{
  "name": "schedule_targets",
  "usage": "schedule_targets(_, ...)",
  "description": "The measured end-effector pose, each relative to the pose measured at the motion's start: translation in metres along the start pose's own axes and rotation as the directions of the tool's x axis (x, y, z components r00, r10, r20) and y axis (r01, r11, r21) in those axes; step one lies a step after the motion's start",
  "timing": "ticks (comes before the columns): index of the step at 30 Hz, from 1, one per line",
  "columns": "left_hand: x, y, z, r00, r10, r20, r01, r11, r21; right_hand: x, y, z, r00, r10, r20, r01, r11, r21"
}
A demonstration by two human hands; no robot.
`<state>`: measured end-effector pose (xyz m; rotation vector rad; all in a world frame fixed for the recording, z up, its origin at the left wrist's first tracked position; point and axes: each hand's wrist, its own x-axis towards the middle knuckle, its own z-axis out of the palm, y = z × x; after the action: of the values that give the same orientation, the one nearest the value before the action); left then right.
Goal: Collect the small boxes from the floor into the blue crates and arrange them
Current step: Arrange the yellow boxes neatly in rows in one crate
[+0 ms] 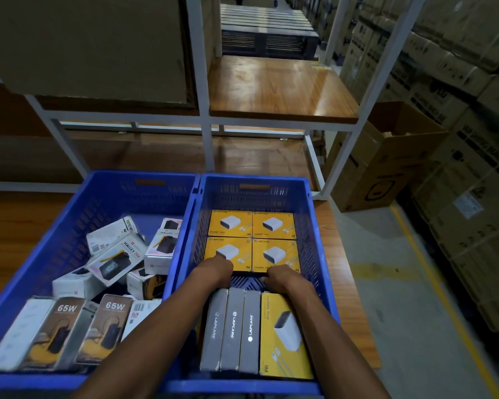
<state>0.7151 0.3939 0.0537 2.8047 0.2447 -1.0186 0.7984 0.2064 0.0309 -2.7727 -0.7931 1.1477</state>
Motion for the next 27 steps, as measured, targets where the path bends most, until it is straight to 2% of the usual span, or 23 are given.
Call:
schedule_targets(8,-0.015,0.006,-0.010,1.000,-0.014,-0.001,0.014,0.999,-0.032,-0.004,-0.001,-0.001,1.000,-0.007,-0.003,0.007,1.000,-0.009)
schedule_targets(11,-0.024,0.008,-0.020,0.999,-0.005,-0.045,-0.001,0.990,-0.143,-0.006,-0.001,-0.008,1.000,-0.001,-0.019,0.002,1.000,0.022)
schedule_targets(13,-0.028,0.008,-0.027,0.995,0.016,-0.098,-0.041,0.965,-0.258,-0.020,-0.005,-0.020,0.994,-0.074,-0.086,0.079,0.995,0.064)
schedule_targets(15,-0.035,0.010,-0.033,0.984,0.051,-0.168,-0.111,0.924,-0.367,-0.032,-0.009,-0.032,0.977,-0.151,-0.150,0.180,0.963,0.201)
schedule_targets(18,-0.045,0.011,-0.040,0.963,0.074,-0.258,-0.190,0.867,-0.461,-0.054,-0.019,-0.044,0.953,-0.292,-0.078,0.302,0.898,0.319)
schedule_targets(23,-0.052,0.005,-0.034,0.950,0.057,-0.307,-0.236,0.772,-0.590,-0.072,-0.045,-0.030,0.910,-0.414,0.009,0.407,0.899,0.163)
schedule_targets(27,-0.056,0.001,-0.032,0.932,-0.019,-0.363,-0.280,0.600,-0.750,-0.078,-0.071,-0.015,0.906,-0.419,-0.054,0.423,0.899,0.117)
